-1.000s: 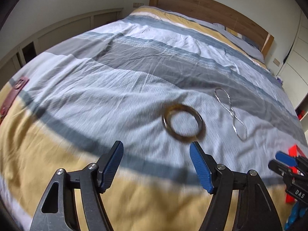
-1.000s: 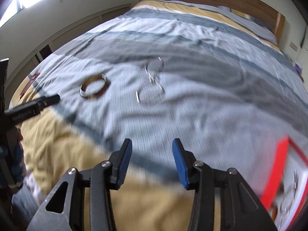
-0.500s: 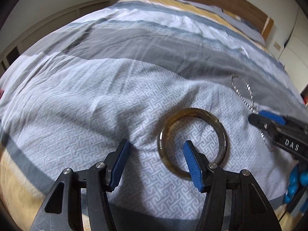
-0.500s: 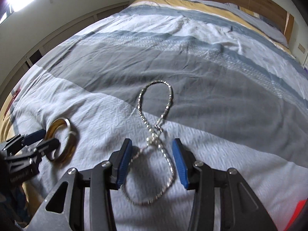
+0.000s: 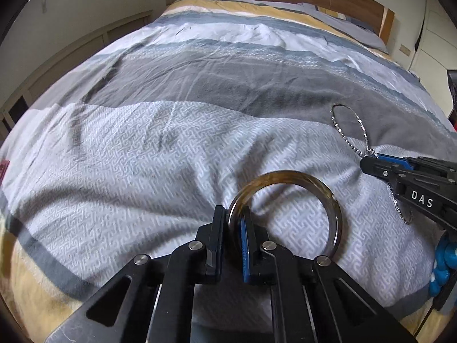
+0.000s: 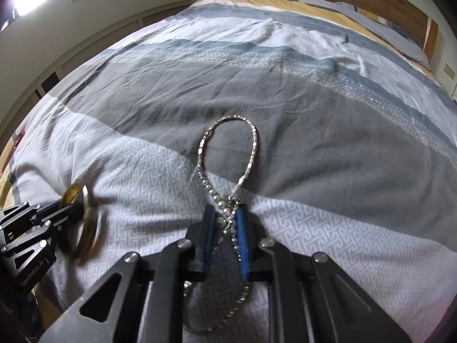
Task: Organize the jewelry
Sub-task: 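Carry the amber bangle and silver chain into the red box and open both tools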
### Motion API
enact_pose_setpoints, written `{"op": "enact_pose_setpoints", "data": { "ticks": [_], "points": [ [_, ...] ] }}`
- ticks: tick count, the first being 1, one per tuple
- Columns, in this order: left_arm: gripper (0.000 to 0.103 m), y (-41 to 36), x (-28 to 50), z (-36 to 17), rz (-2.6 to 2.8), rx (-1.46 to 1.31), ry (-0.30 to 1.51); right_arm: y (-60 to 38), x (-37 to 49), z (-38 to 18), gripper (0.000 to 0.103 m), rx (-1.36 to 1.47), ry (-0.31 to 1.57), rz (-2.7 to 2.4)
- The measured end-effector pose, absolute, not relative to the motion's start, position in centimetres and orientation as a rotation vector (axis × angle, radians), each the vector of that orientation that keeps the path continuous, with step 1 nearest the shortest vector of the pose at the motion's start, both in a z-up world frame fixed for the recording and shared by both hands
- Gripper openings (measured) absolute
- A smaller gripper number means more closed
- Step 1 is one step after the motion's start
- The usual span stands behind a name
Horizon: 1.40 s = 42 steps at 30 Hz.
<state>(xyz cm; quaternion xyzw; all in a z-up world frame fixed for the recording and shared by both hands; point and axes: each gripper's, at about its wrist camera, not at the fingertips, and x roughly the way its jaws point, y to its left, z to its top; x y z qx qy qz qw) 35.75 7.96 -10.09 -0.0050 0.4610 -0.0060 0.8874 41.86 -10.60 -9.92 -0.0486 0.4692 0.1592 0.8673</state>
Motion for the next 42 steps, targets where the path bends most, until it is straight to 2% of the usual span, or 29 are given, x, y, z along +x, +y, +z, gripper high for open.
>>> {"op": "enact_pose_setpoints", "data": {
  "ticks": [7, 14, 26, 35, 42],
  "points": [
    [0.008, 6.8, 31.9, -8.3, -0.047, -0.032, 0.929, -12.0, 36.3, -7.5, 0.012, -0.125, 0.94, 0.349],
    [0.008, 4.6, 25.6, -5.5, -0.089, -0.003, 0.91, -14.6, 28.2, -2.4, 0.012, -0.108, 0.872, 0.342],
    [0.008, 1.5, 15.0, 2.4, -0.194, 0.017, 0.781, -19.0, 14.0, 5.5, 0.012, -0.082, 0.766, 0.283],
    [0.008, -0.3, 8.6, 6.1, -0.234, 0.057, 0.708, -22.9, 5.6, 8.2, 0.012, -0.071, 0.713, 0.229],
    [0.008, -2.7, 5.4, 7.7, -0.263, 0.094, 0.681, -27.1, 1.1, 7.9, 0.012, -0.054, 0.711, 0.195]
  ]
}}
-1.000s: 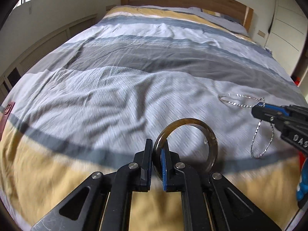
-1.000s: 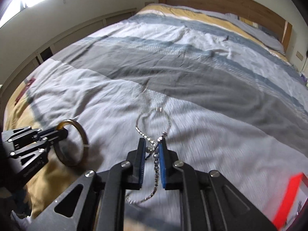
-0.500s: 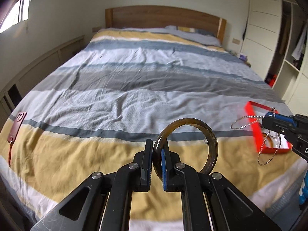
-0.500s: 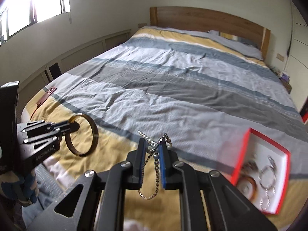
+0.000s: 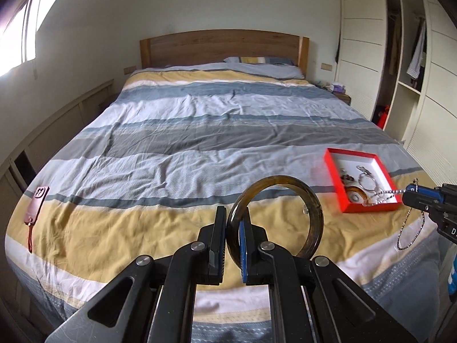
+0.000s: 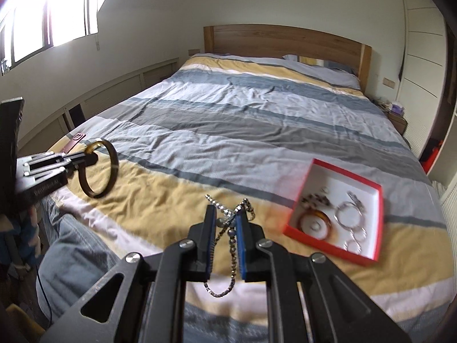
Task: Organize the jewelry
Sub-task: 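Carry the amber bangle and silver chain into the red box and open both tools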
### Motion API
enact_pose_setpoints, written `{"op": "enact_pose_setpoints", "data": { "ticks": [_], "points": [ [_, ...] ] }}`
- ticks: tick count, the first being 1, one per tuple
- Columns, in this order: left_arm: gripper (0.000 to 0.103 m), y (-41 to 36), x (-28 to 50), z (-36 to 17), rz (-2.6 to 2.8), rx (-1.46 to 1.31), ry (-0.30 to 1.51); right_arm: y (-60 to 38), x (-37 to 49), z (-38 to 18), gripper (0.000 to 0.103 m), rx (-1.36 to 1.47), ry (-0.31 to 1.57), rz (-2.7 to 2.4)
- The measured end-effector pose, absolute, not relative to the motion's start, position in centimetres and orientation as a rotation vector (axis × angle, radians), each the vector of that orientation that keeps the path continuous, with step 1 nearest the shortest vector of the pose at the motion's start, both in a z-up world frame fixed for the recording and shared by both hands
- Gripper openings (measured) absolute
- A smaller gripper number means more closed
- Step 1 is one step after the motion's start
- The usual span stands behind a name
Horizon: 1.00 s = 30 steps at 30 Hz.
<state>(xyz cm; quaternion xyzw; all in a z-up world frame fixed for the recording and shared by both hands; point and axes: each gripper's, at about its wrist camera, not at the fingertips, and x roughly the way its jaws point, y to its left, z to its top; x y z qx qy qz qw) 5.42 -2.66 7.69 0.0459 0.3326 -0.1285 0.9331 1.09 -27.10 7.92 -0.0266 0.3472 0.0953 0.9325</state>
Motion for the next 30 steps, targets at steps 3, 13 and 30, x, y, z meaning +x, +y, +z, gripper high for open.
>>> {"op": "enact_pose_setpoints", "data": {
  "ticks": [3, 13, 30],
  "points": [
    [0.008, -4.2, 4.9, 7.9, -0.288, 0.114, 0.684, -29.8, -0.1, 7.1, 0.012, -0.033, 0.723, 0.168],
    [0.008, -12.0, 6.4, 6.4, -0.379, 0.189, 0.752, -40.6, -2.2, 4.5, 0.012, 0.082, 0.745, 0.028],
    [0.008, -30.0, 18.5, 2.0, -0.505, 0.317, 0.822, -48.9, 11.5, 2.7, 0.012, 0.113, 0.749, 0.025]
  ]
}}
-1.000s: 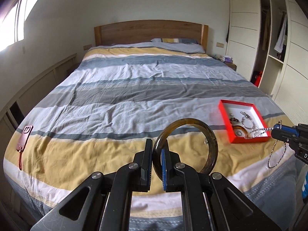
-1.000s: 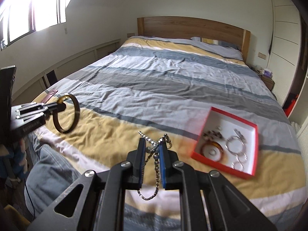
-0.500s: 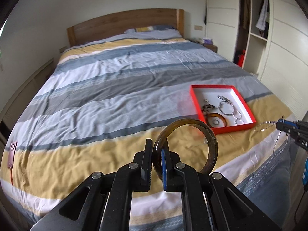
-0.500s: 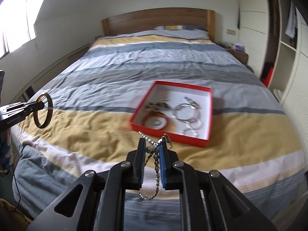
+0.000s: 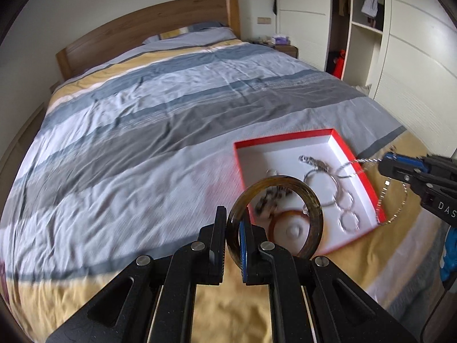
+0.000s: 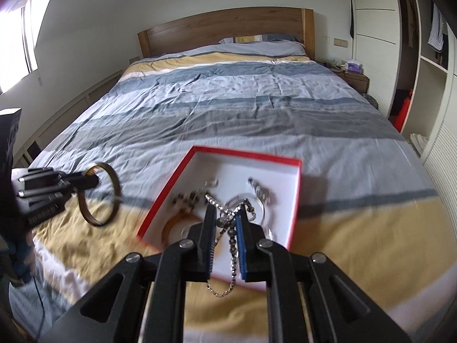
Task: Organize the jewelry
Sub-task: 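Carry the amber bangle and silver chain into the red box and open both tools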
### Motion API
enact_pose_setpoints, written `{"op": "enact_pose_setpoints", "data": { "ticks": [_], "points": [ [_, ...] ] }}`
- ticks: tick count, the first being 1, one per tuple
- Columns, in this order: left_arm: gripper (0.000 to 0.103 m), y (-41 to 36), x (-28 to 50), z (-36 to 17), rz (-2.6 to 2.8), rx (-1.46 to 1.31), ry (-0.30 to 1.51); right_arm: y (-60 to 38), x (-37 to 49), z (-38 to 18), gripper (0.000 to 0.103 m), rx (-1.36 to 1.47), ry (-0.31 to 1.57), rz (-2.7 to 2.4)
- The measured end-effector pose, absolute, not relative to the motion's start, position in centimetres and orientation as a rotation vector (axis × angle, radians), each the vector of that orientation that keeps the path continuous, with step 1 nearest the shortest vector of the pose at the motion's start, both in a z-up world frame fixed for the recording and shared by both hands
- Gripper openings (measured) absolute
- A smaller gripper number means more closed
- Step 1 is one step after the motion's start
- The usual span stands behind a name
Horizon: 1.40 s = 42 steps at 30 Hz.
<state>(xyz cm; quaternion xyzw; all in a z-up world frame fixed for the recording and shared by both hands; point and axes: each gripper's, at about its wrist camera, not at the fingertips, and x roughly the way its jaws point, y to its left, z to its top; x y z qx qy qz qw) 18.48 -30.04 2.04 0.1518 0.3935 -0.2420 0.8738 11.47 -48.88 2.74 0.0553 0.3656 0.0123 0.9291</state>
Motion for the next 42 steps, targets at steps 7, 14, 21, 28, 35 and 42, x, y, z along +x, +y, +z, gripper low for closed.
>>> {"op": "enact_pose_setpoints", "data": {
  "ticks": [7, 14, 21, 28, 35, 42],
  "points": [
    [0.008, -35.1, 23.0, -1.1, -0.504, 0.359, 0.848, -50.9, 17.4, 0.6, 0.012, 0.119, 0.77, 0.017],
    [0.008, -38.0, 25.3, -4.4, -0.512, 0.4, 0.886, -52.7, 21.1, -2.6, 0.013, 0.139, 0.829, 0.008],
    [0.008, -38.5, 26.2, -6.9, -0.503, 0.416, 0.918, -52.9, 22.7, -4.7, 0.013, 0.126, 0.871, 0.008],
    [0.011, -38.8, 26.5, -7.7, -0.504, 0.41, 0.933, -53.5, 23.1, -5.5, 0.014, 0.148, 0.89, -0.013],
    [0.014, -38.6, 26.3, -7.7, -0.517, 0.394, 0.951, -53.8, 22.3, -5.5, 0.031, 0.145, 0.907, -0.048],
    [0.031, -38.6, 24.8, -6.9, -0.542, 0.379, 0.951, -54.1, 20.2, -4.7, 0.035, 0.156, 0.904, -0.074]
  ]
}}
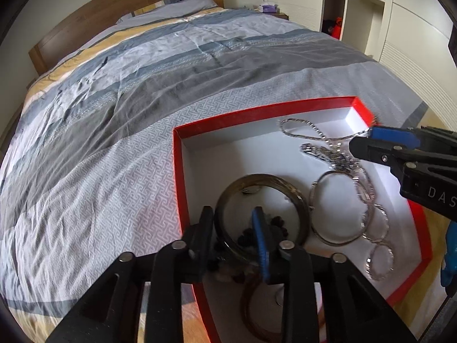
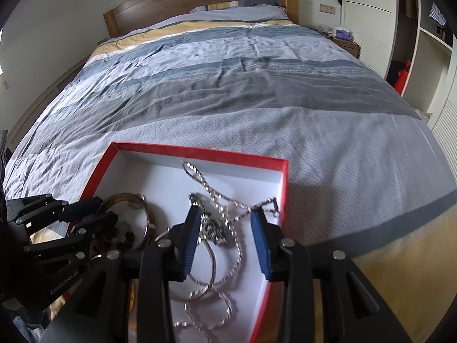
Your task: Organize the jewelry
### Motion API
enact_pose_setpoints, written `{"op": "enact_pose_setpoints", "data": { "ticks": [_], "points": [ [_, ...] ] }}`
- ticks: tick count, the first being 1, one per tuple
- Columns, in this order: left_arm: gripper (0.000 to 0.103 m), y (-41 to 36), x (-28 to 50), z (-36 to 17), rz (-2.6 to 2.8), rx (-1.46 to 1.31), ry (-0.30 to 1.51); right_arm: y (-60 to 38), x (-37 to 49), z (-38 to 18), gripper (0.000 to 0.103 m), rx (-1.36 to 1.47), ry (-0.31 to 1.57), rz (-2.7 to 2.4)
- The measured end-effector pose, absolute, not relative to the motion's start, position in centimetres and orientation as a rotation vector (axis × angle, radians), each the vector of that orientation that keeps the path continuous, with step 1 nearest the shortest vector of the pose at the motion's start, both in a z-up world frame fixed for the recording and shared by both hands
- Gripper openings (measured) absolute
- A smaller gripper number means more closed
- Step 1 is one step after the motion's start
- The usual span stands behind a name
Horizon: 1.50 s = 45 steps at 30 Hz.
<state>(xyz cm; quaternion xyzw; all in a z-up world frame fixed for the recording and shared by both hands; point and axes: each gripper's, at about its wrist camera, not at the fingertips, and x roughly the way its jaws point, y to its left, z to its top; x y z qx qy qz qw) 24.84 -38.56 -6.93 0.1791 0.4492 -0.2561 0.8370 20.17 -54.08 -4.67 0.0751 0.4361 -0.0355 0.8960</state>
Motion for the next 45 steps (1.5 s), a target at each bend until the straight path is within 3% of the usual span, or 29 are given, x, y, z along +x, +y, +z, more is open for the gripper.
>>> {"op": "enact_pose_setpoints", "data": {
  "ticks": [4, 8, 31, 45],
  "points": [
    [0.039, -37.8, 23.5, -5.4, -0.553, 0.355, 0.929, -54.1, 18.3, -3.5, 0.035, 0.171, 0.887, -0.086],
    [0.053, -36.2, 22.0, -3.5, -0.542, 0.326, 0.905, -53.7, 16.3, -1.9, 0.035, 0.177, 0.868, -0.1],
    [0.083, -18.5, 8.3, 6.1, -0.339, 0.191, 0.758, -39.7, 3.2, 5.0, 0.047, 0.179, 0.788, -0.063],
    [0.102, -9.8, 1.7, 8.1, -0.224, 0.112, 0.67, -31.7, -1.7, 6.9, 0.065, 0.1, 0.722, -0.086]
  ]
}}
